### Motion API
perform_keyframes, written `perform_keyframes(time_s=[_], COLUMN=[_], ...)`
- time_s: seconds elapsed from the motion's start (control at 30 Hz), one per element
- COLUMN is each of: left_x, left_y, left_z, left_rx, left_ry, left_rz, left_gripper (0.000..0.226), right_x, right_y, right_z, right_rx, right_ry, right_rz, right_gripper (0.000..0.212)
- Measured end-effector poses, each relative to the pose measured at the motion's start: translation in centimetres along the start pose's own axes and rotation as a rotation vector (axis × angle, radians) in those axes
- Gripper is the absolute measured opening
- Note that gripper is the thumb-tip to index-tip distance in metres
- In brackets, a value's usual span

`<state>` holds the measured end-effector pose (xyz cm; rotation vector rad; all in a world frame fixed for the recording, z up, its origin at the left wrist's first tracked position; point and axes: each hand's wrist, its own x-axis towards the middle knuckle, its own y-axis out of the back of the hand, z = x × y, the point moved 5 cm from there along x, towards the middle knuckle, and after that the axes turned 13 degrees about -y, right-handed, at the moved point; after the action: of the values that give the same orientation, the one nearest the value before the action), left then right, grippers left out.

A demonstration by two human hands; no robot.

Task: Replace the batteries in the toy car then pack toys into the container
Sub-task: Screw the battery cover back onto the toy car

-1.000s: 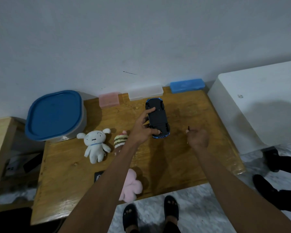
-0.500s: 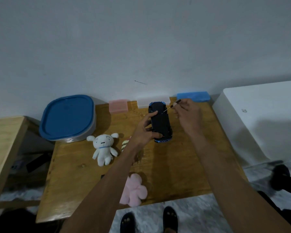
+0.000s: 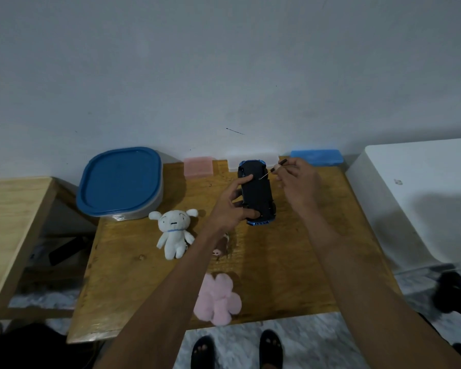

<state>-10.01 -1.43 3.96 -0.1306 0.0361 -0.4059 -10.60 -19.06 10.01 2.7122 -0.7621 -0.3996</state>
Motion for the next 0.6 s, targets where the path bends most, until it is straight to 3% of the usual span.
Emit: perform_keyframes(time_s=[0.47, 0.6], left_x=[-0.3, -0.3], left_y=[0.1, 0.2], left_z=[0.0, -0.2], left_rx=[0.014, 0.021], left_ry=[-0.013, -0.019], left_rz=[-0.018, -0.015], left_gripper=[0.087, 0.087], right_x=[0.0, 0.0], right_y=[-0.2, -0.3], right_z=[1.1, 1.1], right_rx=[0.058, 0.058], right_ry=[-0.035, -0.04], right_rz=[0.008, 0.008], right_gripper=[0.011, 0.005])
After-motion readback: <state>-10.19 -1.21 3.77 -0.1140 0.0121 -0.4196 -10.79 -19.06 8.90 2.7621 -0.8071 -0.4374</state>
